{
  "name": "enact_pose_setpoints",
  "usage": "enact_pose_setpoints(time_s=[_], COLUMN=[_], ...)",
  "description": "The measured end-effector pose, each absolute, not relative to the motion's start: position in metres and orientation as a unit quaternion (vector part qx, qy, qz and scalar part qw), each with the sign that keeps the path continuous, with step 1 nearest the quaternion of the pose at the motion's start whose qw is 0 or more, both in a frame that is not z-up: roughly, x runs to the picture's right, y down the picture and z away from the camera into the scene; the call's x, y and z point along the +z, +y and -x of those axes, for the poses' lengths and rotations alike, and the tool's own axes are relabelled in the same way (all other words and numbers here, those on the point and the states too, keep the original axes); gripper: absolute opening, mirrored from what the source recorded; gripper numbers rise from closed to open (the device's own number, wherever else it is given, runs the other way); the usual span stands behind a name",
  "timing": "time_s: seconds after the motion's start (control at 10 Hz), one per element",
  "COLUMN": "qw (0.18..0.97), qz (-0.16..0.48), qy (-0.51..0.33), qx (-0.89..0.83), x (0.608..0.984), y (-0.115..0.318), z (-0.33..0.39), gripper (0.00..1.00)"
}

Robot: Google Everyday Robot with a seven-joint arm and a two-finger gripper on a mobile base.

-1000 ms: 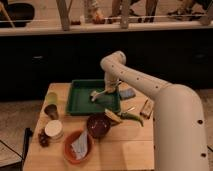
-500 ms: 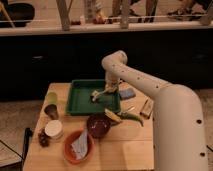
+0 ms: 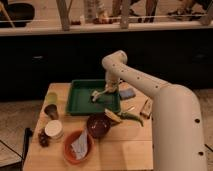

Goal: Wipe tray with brush

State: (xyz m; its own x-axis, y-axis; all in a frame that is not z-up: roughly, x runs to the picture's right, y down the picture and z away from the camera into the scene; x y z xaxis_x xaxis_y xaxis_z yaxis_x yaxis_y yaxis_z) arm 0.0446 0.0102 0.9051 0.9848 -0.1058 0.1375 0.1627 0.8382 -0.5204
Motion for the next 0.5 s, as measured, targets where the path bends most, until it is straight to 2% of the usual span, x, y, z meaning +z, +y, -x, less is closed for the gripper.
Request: enact_pose_setpoints(time_s=[0.5], qw=[0.951], qz=[0.279], qy=[-0.072], qx=[-0.112], x=[0.899], y=[0.019], z=[-0.014], gripper=[0.03])
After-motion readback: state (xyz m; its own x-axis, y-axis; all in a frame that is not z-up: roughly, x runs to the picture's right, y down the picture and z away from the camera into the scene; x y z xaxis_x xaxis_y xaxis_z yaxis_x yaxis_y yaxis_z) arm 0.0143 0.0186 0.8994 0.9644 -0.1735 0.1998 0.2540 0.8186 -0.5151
